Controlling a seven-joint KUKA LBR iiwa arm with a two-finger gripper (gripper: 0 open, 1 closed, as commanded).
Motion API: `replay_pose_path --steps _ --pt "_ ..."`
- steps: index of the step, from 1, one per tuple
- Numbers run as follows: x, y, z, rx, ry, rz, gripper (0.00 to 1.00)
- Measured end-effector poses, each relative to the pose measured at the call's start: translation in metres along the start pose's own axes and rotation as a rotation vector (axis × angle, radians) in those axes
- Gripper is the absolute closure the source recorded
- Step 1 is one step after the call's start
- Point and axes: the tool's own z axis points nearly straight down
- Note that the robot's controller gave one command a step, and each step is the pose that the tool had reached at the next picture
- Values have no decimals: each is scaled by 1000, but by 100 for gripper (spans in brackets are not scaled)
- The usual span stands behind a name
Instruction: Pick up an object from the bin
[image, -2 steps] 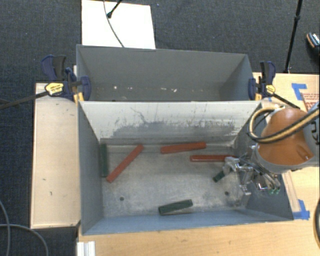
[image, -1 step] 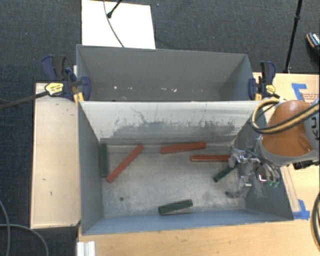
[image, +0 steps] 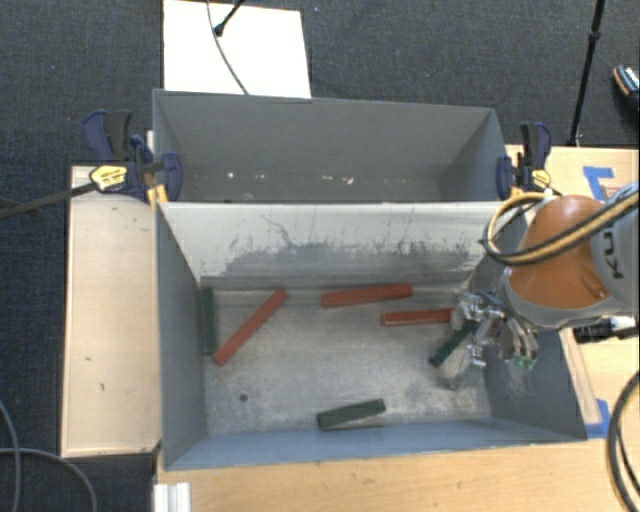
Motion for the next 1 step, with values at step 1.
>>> replay_pose_path --steps 1 --pt "-5 42 0 -3 -2 -450 0"
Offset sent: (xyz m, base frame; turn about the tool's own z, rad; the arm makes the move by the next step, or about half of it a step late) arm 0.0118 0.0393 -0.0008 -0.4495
